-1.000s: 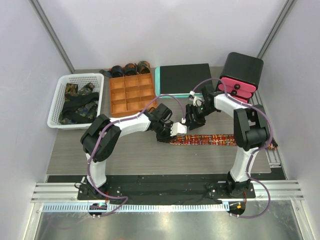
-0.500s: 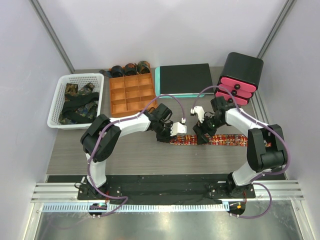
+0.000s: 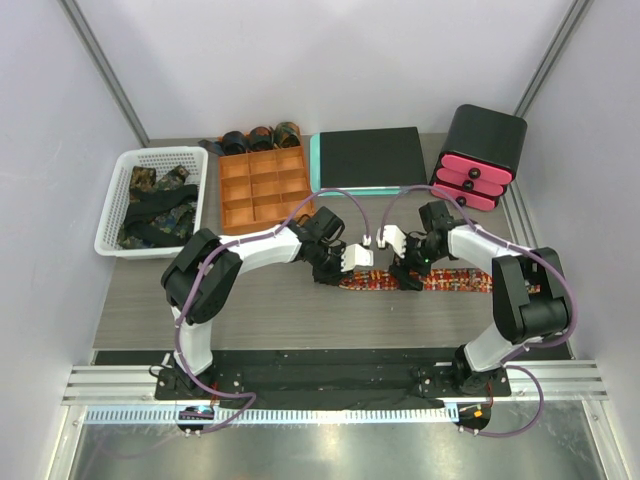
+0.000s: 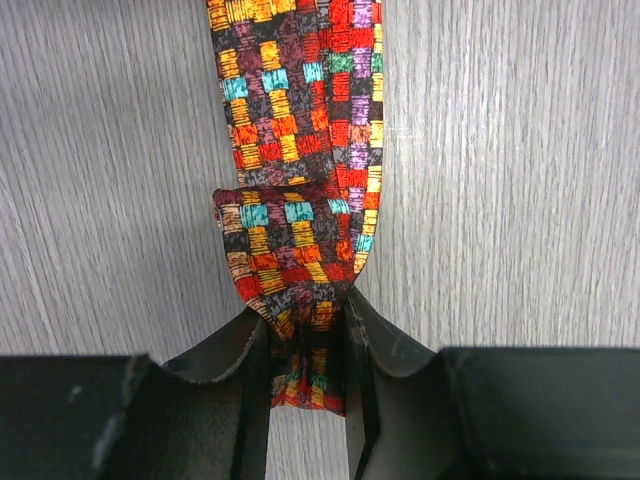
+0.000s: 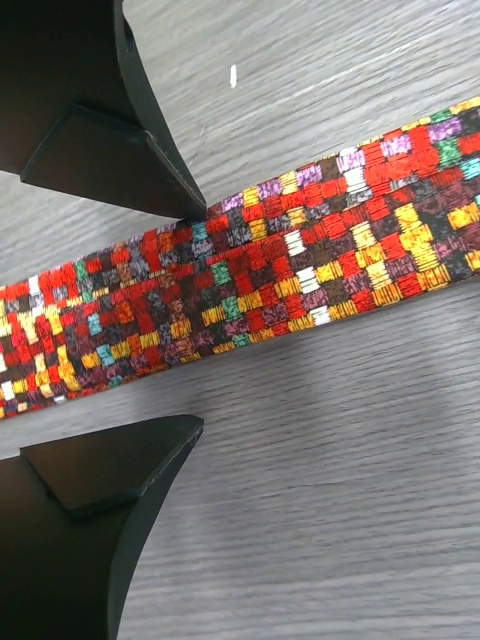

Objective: Roll the ties
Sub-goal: Roll the tie at the center of the board.

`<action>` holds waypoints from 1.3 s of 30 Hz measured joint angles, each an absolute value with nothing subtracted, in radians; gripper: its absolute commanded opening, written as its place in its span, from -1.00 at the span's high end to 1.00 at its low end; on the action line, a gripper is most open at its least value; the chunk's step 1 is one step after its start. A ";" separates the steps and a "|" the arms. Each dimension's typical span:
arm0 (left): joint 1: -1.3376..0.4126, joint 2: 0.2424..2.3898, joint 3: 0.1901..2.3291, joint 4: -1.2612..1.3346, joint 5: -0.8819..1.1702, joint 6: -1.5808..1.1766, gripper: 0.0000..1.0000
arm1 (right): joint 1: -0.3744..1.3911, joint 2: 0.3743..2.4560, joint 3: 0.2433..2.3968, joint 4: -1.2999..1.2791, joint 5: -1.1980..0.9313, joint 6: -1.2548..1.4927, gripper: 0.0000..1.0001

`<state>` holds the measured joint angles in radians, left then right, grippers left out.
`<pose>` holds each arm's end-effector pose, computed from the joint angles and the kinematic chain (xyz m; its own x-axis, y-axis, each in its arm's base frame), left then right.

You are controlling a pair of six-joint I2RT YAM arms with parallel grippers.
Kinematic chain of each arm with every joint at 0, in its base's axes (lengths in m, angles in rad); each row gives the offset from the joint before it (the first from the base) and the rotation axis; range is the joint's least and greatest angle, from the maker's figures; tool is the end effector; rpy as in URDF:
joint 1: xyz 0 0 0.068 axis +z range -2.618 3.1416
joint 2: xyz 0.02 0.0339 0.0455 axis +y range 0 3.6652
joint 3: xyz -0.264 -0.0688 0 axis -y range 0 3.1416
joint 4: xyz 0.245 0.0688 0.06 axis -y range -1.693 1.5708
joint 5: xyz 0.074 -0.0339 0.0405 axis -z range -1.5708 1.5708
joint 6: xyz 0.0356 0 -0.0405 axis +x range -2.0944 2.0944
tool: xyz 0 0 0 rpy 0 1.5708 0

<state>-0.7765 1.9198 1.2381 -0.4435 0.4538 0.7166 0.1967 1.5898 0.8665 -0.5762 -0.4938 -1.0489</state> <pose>0.2630 -0.2802 0.1582 0.0169 0.8110 -0.5848 0.9994 -0.0317 -0.0152 0.2680 0.0706 0.1588 -0.2139 -0.8209 -0.5294 -0.9670 0.2549 -0.0047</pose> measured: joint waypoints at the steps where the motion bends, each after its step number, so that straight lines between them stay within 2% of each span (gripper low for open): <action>1: -0.776 1.920 1.238 -0.445 0.453 0.715 0.63 | 0.197 1.588 0.862 -0.571 -0.492 -1.062 -0.57; 8: -0.770 1.920 1.243 -0.459 0.452 0.711 0.63 | 0.209 1.541 0.809 -0.552 -0.492 -1.123 -0.16; 9: -0.769 1.920 1.244 -0.461 0.452 0.710 0.63 | 0.213 1.533 0.801 -0.550 -0.492 -1.128 0.03; 11: -0.768 1.920 1.245 -0.467 0.451 0.710 0.63 | 0.219 1.523 0.790 -0.551 -0.492 -1.135 0.27; 13: -0.767 1.920 1.246 -0.471 0.449 0.709 0.63 | 0.225 1.522 0.789 -0.562 -0.495 -1.141 0.24; 14: -0.767 1.920 1.247 -0.473 0.447 0.707 0.64 | 0.228 1.520 0.789 -0.564 -0.495 -1.145 0.08; 15: -0.766 1.920 1.247 -0.473 0.446 0.707 0.64 | 0.228 1.520 0.788 -0.564 -0.495 -1.149 0.05; 19: -0.764 1.920 1.250 -0.481 0.445 0.702 0.64 | 0.230 1.516 0.786 -0.554 -0.486 -1.169 0.20; 21: -0.762 1.920 1.252 -0.484 0.444 0.694 0.65 | 0.233 1.516 0.786 -0.557 -0.485 -1.173 0.19; 28: -0.737 1.920 1.264 -0.515 0.435 0.691 0.65 | 0.247 1.568 0.838 -0.544 -0.476 -1.168 -0.14; 32: -0.717 1.920 1.272 -0.535 0.434 0.701 0.65 | 0.249 1.582 0.854 -0.516 -0.476 -1.164 -0.46; 39: -0.715 1.920 1.273 -0.555 0.433 0.722 0.65 | 0.239 1.549 0.861 -0.565 -0.465 -0.996 -0.58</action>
<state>-0.7147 1.9198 1.2732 -0.5552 0.4328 0.7219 0.2386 1.5494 0.8608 -0.5648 -0.4652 -0.9958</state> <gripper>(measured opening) 0.282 0.774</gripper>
